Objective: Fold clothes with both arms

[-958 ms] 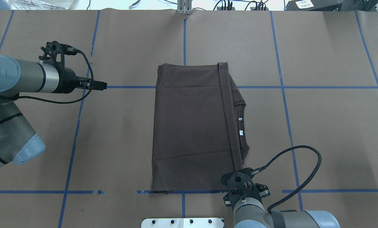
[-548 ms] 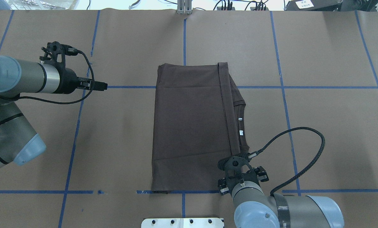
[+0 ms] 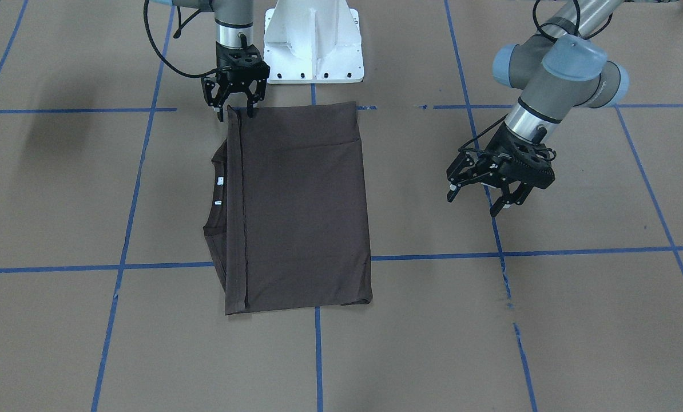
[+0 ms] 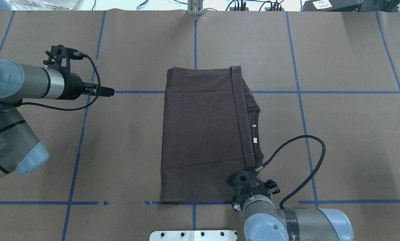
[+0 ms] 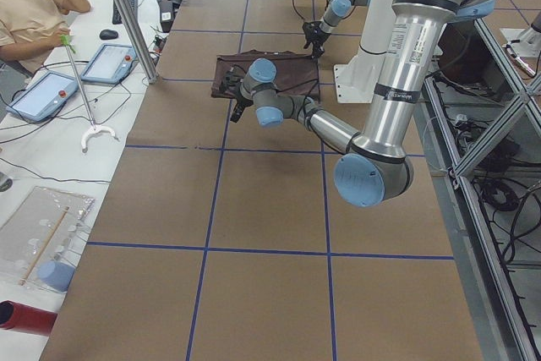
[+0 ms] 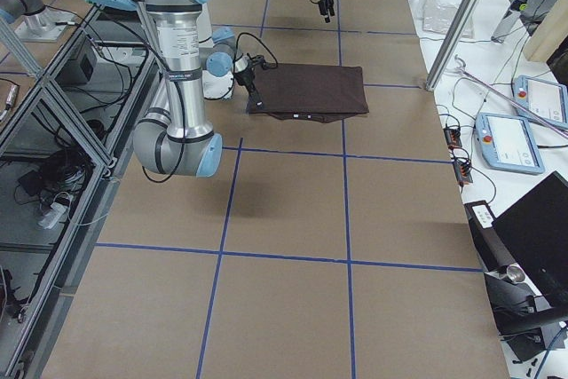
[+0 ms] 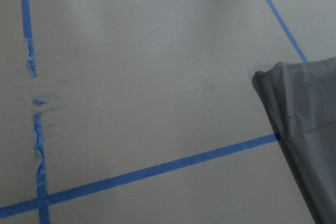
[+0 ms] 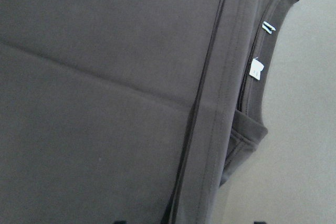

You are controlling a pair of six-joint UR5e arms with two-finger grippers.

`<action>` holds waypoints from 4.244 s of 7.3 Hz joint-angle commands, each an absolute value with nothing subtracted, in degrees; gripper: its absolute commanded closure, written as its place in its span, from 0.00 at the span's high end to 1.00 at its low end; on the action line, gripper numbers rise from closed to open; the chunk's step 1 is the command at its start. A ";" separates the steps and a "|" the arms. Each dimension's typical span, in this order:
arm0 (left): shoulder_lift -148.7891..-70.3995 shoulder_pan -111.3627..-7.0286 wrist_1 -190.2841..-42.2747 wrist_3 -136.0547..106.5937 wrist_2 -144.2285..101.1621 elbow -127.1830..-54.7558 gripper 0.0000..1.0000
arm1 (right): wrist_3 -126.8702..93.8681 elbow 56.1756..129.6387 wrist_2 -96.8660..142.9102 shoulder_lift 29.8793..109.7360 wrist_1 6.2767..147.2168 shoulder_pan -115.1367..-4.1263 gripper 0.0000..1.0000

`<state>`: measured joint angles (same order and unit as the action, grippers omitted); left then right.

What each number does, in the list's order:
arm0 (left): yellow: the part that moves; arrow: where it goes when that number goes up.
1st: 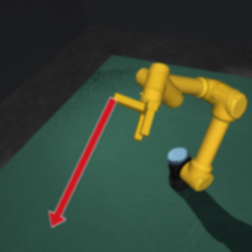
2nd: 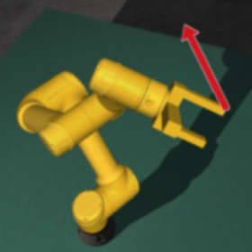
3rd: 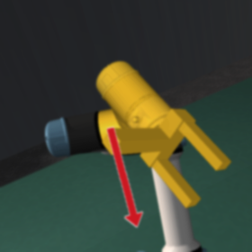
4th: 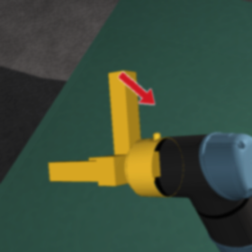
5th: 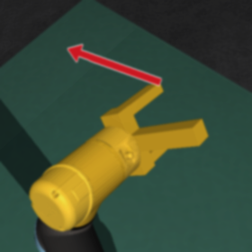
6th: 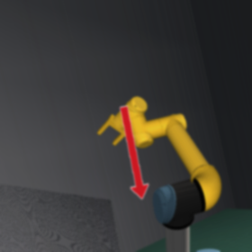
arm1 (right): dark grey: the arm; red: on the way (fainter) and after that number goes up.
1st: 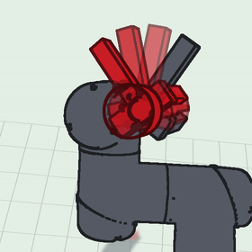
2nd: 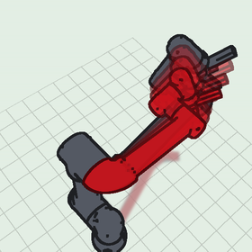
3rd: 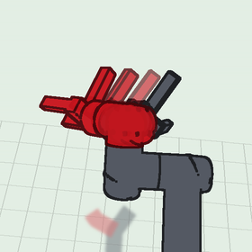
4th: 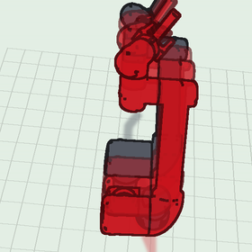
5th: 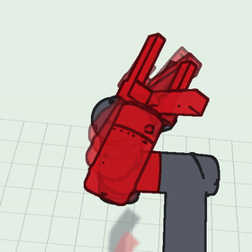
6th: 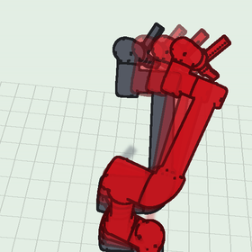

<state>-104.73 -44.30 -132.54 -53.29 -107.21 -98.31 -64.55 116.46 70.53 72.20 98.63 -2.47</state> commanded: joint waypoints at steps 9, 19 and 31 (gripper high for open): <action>-104.68 -43.34 -132.54 -53.44 -105.48 -98.26 1.00 | -87.70 122.60 71.98 78.04 98.26 -3.60 0.00; -105.12 -42.98 -132.54 -53.44 -105.56 -98.17 1.00 | -94.61 124.20 69.43 78.49 90.84 -4.63 1.00; -105.12 -42.36 -132.63 -53.44 -105.64 -97.82 1.00 | -72.53 115.05 77.17 71.54 109.67 -12.38 1.00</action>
